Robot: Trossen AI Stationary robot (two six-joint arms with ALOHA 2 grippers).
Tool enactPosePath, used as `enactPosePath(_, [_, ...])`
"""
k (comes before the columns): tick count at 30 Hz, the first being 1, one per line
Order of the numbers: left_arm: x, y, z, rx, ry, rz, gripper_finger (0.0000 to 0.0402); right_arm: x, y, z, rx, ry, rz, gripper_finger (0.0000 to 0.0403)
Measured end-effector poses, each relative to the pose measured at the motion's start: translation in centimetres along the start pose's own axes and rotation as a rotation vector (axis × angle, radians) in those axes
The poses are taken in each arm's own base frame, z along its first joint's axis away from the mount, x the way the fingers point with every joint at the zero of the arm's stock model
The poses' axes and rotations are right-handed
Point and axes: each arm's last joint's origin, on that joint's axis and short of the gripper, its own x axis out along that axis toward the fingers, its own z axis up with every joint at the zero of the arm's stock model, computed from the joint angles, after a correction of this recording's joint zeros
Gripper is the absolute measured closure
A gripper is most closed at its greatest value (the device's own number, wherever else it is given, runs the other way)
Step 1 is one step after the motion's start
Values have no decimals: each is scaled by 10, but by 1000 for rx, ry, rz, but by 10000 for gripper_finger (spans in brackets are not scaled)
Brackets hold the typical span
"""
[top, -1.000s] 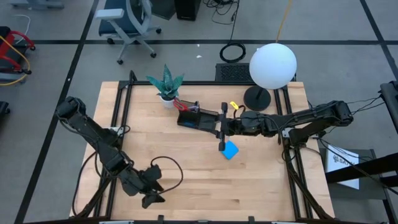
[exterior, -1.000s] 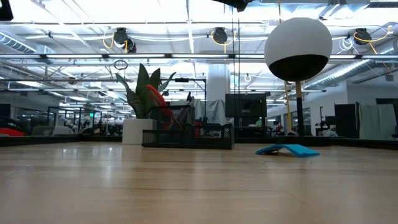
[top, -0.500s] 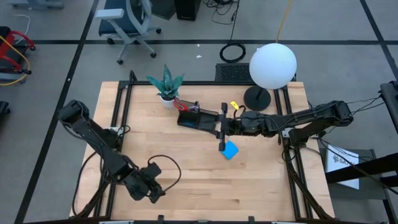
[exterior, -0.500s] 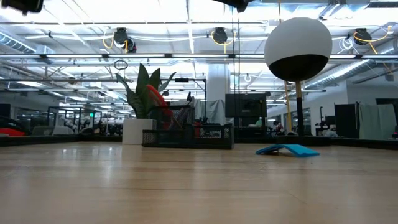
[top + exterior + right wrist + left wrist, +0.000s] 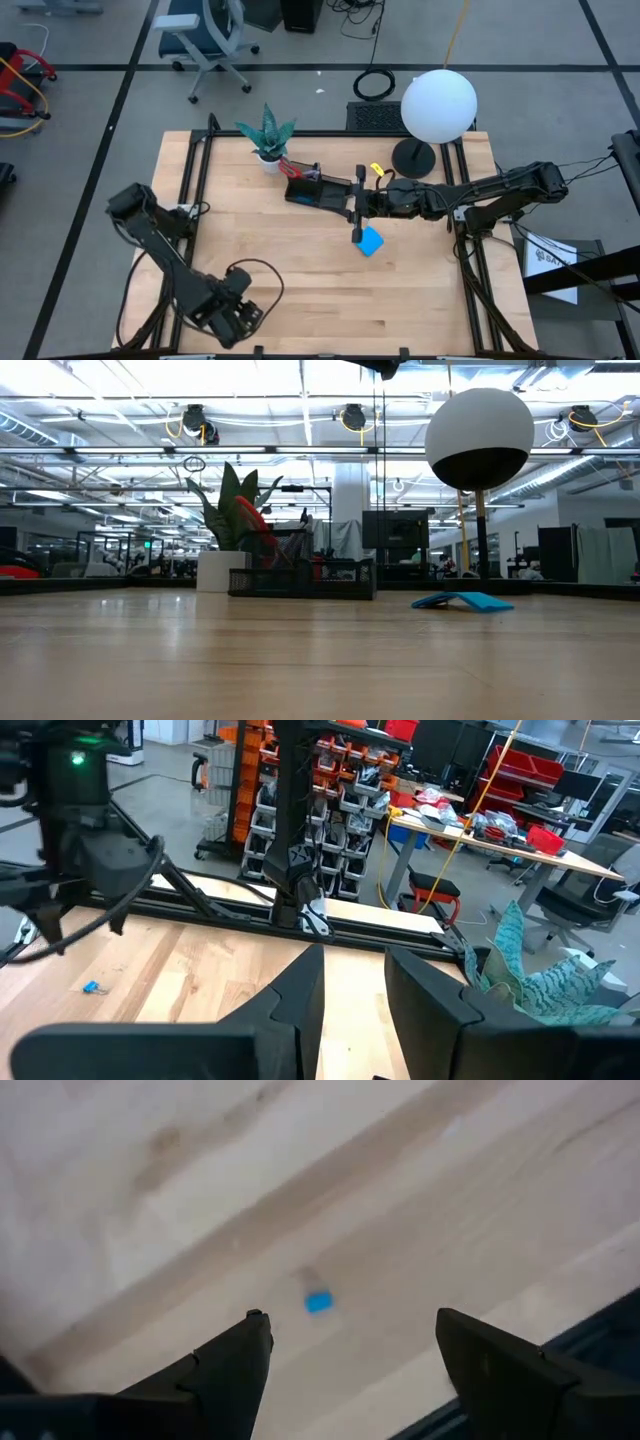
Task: Pick and place office supplies into organizer
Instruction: Put the blue paper clip into the black desk organizer
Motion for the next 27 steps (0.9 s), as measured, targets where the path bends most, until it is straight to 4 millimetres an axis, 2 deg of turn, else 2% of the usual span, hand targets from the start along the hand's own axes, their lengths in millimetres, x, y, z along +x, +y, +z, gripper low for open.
enactPosePath(7, [20,-11,-8,-58,77,104,110,0,0,0,0,-2,0,303])
enactPosePath(17, [24,-10,-11,-144,62,115,110,0,0,1,2,-9,-1,303])
enactPosePath(27, [54,-16,-18,-186,121,227,110,0,0,1,-1,-9,-1,303])
